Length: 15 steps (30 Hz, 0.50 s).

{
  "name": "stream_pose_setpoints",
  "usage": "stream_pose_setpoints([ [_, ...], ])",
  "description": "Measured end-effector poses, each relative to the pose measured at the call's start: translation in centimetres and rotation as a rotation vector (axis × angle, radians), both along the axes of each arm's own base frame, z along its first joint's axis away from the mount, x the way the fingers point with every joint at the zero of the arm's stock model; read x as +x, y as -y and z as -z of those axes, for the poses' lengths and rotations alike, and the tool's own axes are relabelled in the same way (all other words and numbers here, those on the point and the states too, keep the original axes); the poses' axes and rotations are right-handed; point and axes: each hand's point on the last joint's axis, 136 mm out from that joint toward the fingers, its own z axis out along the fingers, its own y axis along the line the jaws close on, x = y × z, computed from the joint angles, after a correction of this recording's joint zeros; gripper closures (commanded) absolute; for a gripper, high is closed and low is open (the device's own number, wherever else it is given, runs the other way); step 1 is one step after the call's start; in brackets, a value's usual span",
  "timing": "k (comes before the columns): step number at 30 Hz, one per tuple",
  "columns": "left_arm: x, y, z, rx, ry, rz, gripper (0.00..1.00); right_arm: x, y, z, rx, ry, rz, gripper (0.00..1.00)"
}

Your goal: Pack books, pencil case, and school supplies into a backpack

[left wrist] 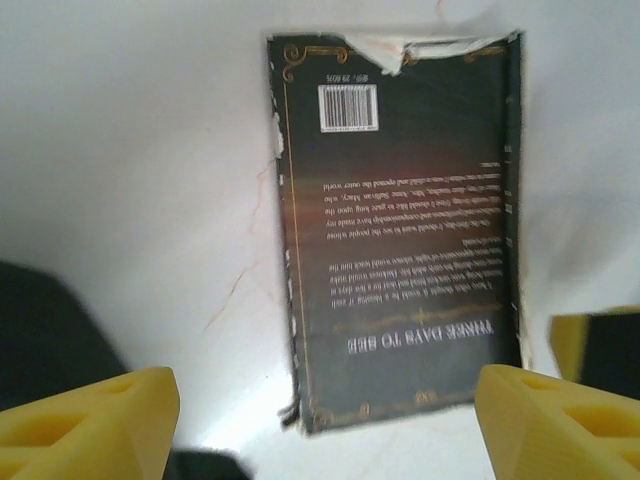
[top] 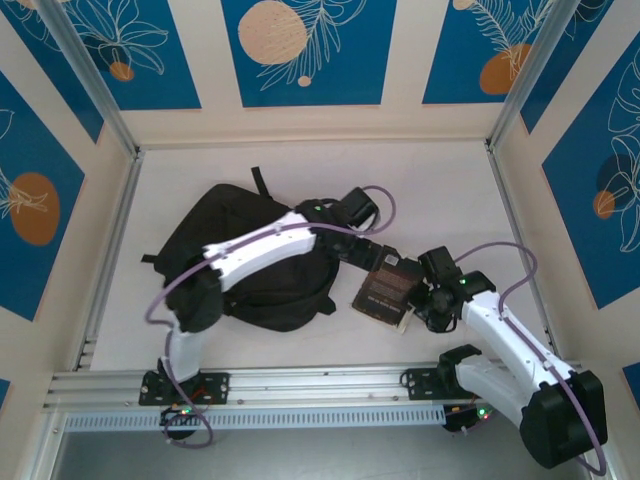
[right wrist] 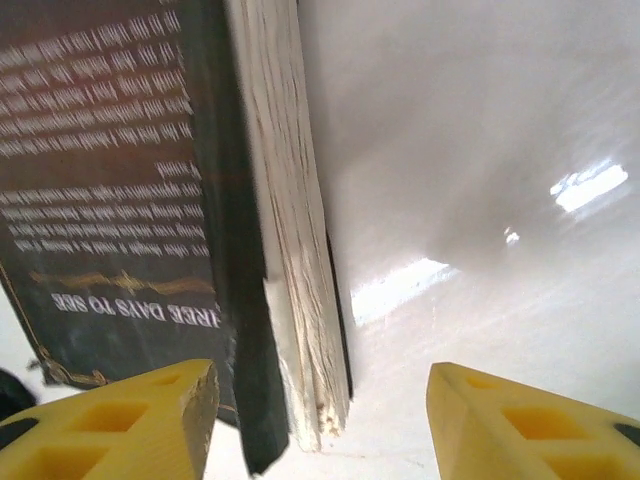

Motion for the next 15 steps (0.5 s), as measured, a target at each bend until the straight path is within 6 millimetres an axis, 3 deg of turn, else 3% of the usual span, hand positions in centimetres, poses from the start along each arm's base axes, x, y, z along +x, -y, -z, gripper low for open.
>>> stream_pose_setpoints([
  [4, 0.7, 1.5, 3.6, 0.035, -0.048, -0.005, 0.22, 2.4, 0.6, -0.3, -0.016, 0.029, 0.072, 0.67],
  [9, 0.9, 2.4, 5.2, 0.029, -0.078, -0.005, 0.22, 4.5, 1.6, 1.6, 0.012, -0.018, 0.19, 0.65],
  [15, 0.6, 3.3, 8.1, 0.02, -0.143, 0.011, 0.22, 5.7, 1.1, 3.9, 0.09, -0.086, 0.235, 0.69],
])
